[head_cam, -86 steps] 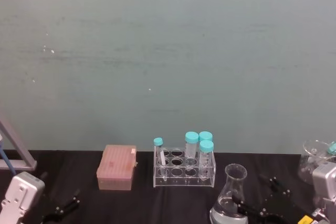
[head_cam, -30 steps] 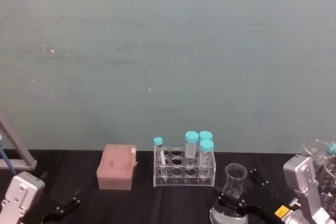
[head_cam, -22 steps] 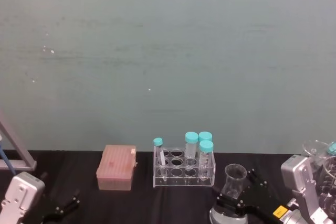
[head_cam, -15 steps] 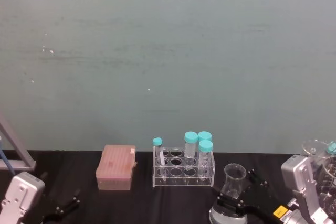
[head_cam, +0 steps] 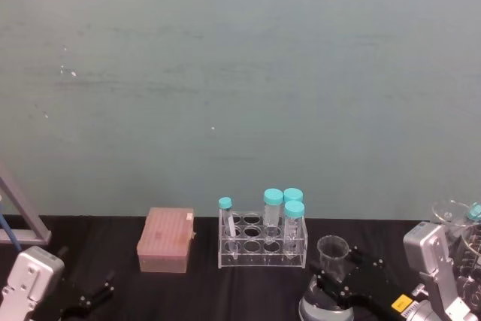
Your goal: Pick up the beaker with the right gripper, shake it three times, and then put it down.
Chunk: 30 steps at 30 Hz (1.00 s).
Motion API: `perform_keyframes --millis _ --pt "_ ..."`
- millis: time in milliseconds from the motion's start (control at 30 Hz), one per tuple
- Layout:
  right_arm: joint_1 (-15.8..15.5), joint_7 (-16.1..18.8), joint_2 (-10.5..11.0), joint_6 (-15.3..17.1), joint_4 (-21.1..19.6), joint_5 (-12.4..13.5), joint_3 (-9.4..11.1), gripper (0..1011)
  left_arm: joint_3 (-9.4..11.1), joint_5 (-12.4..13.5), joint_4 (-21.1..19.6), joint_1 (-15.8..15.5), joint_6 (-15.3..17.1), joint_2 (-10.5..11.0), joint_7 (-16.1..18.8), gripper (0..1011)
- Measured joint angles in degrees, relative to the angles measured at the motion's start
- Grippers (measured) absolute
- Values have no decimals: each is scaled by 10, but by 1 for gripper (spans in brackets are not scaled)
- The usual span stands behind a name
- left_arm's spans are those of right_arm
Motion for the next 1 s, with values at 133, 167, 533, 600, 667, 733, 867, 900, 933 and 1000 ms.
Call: perform_keyframes --millis 133,167,533,600,667,733,867,900,933,1000 --pt "0 0 0 0 0 0 0 509 0 0 0 0 0 0 0 1000" --pt "0 0 0 0 -1 1 0 469 0 0 0 0 0 0 0 1000" --pt "0 0 0 0 -1 1 0 452 0 0 0 0 0 0 0 1000" --pt "0 0 0 0 -1 1 0 453 0 0 0 0 0 0 0 1000" --pt "-1 2 0 -1 -1 1 1 453 0 0 0 0 0 0 0 1000" --pt "-3 5 0 -3 -4 5 4 453 0 0 0 0 0 0 0 1000" --pt "-5 8 -1 -5 -12 14 11 452 0 0 0 0 0 0 0 1000" --pt "-5 9 -1 -5 -13 16 12 452 0 0 0 0 0 0 0 1000" --pt "-5 9 -1 -5 -16 19 14 453 0 0 0 0 0 0 0 1000" --pt "-5 10 -1 -5 -19 23 17 453 0 0 0 0 0 0 0 1000"
